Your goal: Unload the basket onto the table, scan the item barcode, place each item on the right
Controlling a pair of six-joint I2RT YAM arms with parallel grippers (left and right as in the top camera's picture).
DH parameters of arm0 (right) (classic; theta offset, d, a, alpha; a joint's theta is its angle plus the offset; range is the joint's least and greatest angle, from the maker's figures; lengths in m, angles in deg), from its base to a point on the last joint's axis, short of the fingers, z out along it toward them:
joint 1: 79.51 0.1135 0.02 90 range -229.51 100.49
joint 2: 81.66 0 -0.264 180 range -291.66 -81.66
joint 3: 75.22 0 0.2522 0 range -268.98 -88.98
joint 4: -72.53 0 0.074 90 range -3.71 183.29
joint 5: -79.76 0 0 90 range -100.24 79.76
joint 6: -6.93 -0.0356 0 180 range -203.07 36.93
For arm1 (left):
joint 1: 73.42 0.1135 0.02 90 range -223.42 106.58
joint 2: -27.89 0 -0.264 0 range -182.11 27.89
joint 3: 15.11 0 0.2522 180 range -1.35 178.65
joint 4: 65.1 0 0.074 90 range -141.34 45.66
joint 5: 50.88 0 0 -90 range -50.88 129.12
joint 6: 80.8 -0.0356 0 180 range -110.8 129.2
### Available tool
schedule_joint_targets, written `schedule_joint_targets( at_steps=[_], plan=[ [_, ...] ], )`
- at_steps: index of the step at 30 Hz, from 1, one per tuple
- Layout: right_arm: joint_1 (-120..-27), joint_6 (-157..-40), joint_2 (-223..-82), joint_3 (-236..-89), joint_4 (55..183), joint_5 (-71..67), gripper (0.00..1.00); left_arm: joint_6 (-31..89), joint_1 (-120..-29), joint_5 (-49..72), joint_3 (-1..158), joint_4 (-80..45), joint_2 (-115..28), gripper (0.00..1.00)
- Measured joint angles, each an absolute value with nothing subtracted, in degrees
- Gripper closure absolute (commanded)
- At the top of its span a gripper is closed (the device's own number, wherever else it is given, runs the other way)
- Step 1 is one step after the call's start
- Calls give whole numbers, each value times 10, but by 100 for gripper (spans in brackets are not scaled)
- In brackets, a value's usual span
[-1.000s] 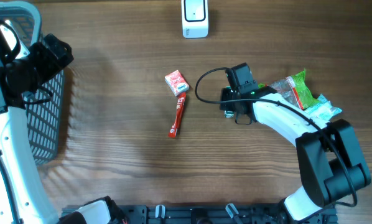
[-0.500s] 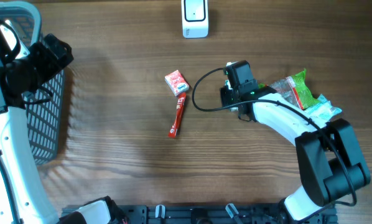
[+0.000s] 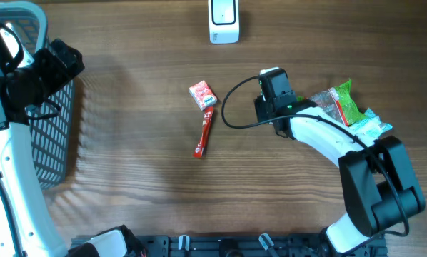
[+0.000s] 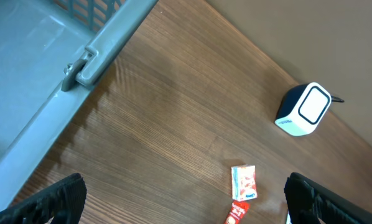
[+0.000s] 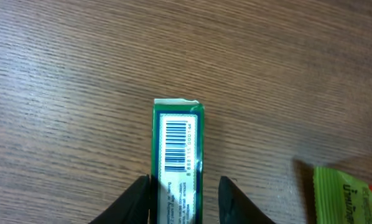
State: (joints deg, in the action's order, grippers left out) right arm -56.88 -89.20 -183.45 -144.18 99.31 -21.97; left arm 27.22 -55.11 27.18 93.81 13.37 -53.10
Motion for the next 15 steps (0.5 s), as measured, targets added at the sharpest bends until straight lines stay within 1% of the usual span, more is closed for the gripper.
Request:
schedule_joint_targets(
  at_steps=[1, 9, 10, 15],
  plan=[
    [-569, -892, -1835, -1442, 993, -221, 57, 272, -551, 272, 938, 134, -531, 0],
    [-569, -892, -1835, -1442, 987, -214, 58, 272, -551, 272, 938, 134, -531, 0],
    [-569, -892, -1835, -1442, 989, -206, 61, 272, -551, 272, 938, 134, -531, 0],
    [-569, -892, -1835, -1442, 1007, -162, 67, 272, -551, 272, 938, 134, -531, 0]
  ],
)
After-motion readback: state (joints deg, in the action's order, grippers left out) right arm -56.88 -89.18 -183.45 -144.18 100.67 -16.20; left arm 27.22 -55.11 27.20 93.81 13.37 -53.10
